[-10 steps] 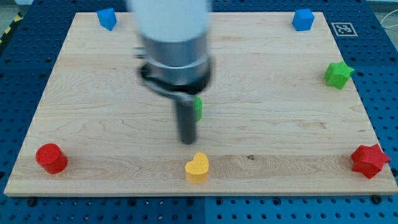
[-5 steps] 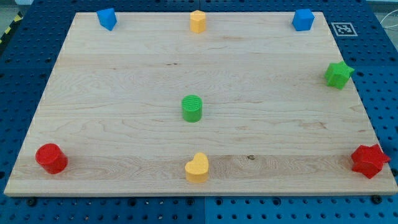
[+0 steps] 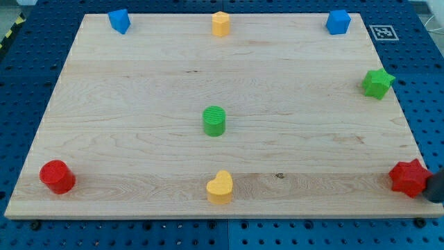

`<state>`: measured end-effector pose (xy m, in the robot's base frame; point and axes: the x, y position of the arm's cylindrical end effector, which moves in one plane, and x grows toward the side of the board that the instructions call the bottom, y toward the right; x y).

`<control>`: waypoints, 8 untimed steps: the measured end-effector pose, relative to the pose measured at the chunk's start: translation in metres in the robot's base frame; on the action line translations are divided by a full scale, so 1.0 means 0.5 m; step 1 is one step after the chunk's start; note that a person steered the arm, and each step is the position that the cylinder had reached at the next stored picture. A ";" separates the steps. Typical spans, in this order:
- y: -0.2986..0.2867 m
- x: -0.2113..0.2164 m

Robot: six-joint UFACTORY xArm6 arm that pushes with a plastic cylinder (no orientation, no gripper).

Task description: Slide the red star closer to the yellow heart

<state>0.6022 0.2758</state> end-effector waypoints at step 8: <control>-0.302 -0.082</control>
<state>0.5610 0.1246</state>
